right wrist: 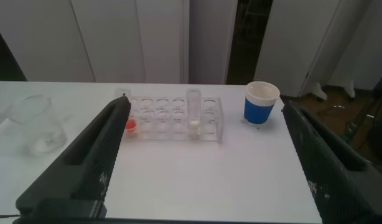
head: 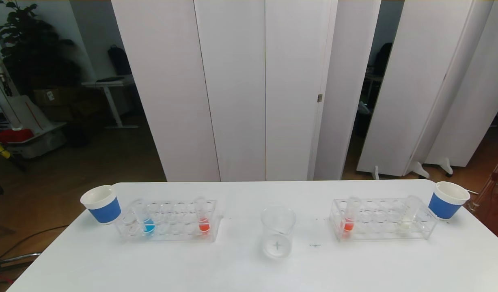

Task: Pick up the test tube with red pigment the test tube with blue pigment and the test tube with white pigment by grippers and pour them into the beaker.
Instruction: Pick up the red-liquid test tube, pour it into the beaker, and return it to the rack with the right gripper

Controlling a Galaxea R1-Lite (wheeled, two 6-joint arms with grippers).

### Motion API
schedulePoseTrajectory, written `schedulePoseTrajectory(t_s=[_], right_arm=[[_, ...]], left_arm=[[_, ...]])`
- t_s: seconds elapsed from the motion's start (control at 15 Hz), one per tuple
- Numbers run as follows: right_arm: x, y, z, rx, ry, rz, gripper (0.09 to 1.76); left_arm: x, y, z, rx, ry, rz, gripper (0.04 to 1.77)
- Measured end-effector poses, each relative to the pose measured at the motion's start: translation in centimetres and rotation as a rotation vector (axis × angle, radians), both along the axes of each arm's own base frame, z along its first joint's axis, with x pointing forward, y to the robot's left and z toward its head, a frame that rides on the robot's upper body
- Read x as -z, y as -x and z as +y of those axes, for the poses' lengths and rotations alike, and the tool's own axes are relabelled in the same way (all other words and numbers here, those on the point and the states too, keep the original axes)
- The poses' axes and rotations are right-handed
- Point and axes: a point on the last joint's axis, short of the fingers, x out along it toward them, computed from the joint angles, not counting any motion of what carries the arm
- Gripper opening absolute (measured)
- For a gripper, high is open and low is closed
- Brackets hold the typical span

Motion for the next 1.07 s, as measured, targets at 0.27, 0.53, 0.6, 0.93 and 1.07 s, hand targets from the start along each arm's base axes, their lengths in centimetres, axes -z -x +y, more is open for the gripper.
schedulePoseTrajectory(t_s=[0.27,0.53,0.6,0.93,1.07], right_arm=[[-1.2,-4.3,0.1,0.0,0.001,0.031,1.75],[-0.7,-9.7,0.2,-0.002,0.004,0.107,1.75],[-0.2,-10.9,0.3,-0.006,0.007,0.138,1.75],[3.2,-15.4,1.5,-0.07,0.018,0.204,1.75],[5.4,-16.0,2.3,-0.106,0.026,0.245,1.75]], left_arm=[[0.0,0.0,0.0,0.0,0.0,0.0,1.75],[0.0,0.0,0.0,0.0,0.0,0.0,1.75],[0.0,0.0,0.0,0.0,0.0,0.0,1.75],[0.0,0.0,0.0,0.0,0.0,0.0,1.75],[0.0,0.0,0.0,0.0,0.0,0.0,1.75]])
